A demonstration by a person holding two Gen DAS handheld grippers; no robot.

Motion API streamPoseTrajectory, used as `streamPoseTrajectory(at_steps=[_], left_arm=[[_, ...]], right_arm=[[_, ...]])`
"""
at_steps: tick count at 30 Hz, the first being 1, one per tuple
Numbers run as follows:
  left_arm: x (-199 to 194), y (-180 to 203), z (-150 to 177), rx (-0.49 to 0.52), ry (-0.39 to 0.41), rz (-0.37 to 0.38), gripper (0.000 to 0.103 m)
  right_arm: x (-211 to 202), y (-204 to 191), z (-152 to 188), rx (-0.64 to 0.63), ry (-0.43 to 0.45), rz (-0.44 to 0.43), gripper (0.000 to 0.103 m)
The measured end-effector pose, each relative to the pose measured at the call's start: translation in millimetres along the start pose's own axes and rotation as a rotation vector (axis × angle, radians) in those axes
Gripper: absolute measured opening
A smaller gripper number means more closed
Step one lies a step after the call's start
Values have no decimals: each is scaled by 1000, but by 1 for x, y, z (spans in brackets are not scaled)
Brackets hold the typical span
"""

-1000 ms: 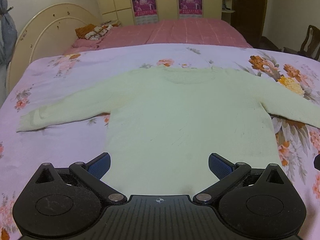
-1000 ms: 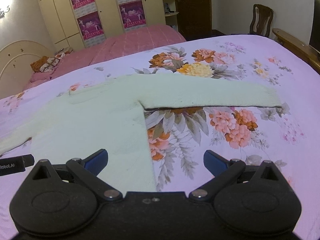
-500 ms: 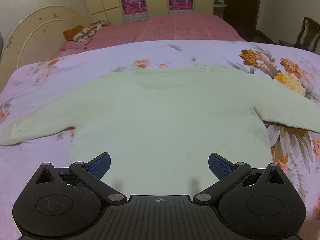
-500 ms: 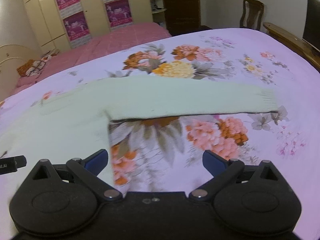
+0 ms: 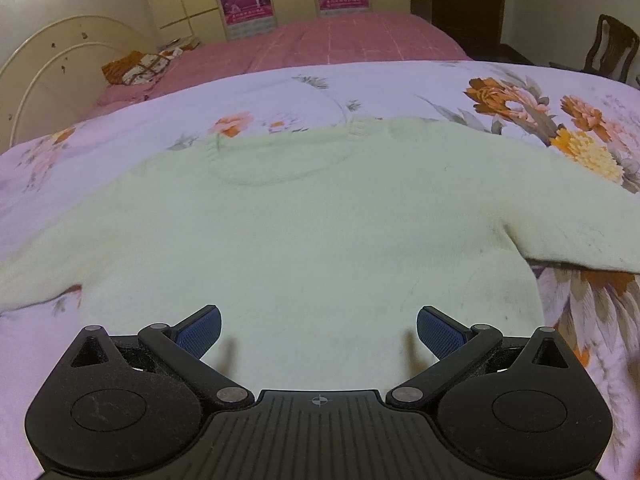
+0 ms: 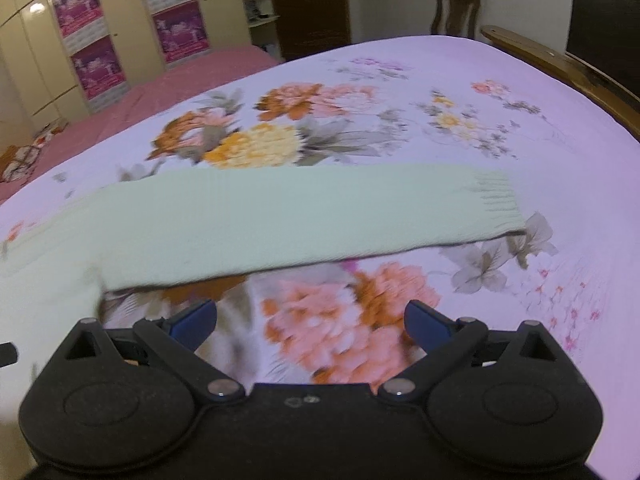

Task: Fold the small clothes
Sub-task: 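Move the right tool toward the sweater sleeve cuff and open its fingers, then grasp the sleeve cuff with the right tool and lift it across the body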

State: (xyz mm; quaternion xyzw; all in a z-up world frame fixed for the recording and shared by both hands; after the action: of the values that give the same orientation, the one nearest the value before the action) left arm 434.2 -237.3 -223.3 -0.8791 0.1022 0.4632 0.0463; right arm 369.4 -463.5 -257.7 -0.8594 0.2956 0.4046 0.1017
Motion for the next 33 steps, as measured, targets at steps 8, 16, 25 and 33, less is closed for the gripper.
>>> streamPoseTrajectory(at_steps=[8, 16, 25, 33], left_arm=[[21, 1, -15, -10, 7, 0, 103], [34, -3, -17, -9, -8, -21, 103], [39, -12, -20, -22, -4, -16, 103], [42, -20, -20, -24, -18, -5, 103]], right_arm=[[40, 29, -15, 74, -31, 36, 99], [63, 64, -35, 198, -16, 63, 94], [71, 85, -49, 243, 39, 91, 35], [51, 102, -31, 285, -12, 53, 38]])
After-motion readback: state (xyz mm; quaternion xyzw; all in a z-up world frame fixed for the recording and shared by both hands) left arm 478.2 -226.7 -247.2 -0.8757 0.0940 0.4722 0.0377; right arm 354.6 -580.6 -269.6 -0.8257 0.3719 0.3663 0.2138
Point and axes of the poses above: each gripper's, at about its wrist camera, not at the fingertips, and x roughly the way its jaws point, y to its right, z to its underside, the point moved 10 cm from there along x, roughly the way its jaws point, and after that the axes turned 11 degrees about z, right-handed, at the moved point
